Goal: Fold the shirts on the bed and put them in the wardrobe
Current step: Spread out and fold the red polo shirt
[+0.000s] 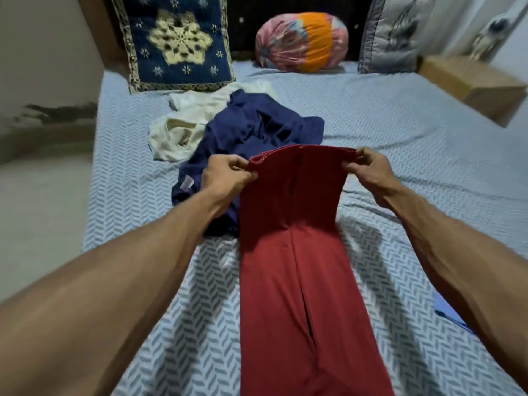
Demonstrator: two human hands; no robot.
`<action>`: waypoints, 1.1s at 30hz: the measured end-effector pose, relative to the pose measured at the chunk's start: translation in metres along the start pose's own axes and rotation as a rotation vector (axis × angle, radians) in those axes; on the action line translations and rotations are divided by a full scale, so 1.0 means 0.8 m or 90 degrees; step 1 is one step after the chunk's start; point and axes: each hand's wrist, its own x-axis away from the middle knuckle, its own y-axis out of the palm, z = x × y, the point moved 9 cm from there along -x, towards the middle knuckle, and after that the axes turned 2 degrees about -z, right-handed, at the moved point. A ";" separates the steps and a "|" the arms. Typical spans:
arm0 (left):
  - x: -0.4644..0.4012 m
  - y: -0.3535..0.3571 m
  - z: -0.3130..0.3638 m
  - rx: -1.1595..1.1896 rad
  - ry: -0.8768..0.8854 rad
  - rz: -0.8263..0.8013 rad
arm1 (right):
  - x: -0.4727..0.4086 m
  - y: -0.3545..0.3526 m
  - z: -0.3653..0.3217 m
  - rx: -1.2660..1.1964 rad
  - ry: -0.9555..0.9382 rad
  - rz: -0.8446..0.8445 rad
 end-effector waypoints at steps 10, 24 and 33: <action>0.192 0.009 -0.058 -0.198 -0.010 -0.167 | 0.208 -0.018 0.082 0.164 -0.046 -0.165; 0.133 0.037 -0.138 0.012 -0.240 -0.031 | 0.137 0.039 0.189 -0.004 0.194 -0.115; 0.070 0.039 -0.140 0.000 -0.253 0.113 | 0.076 0.049 0.200 -0.038 0.198 -0.070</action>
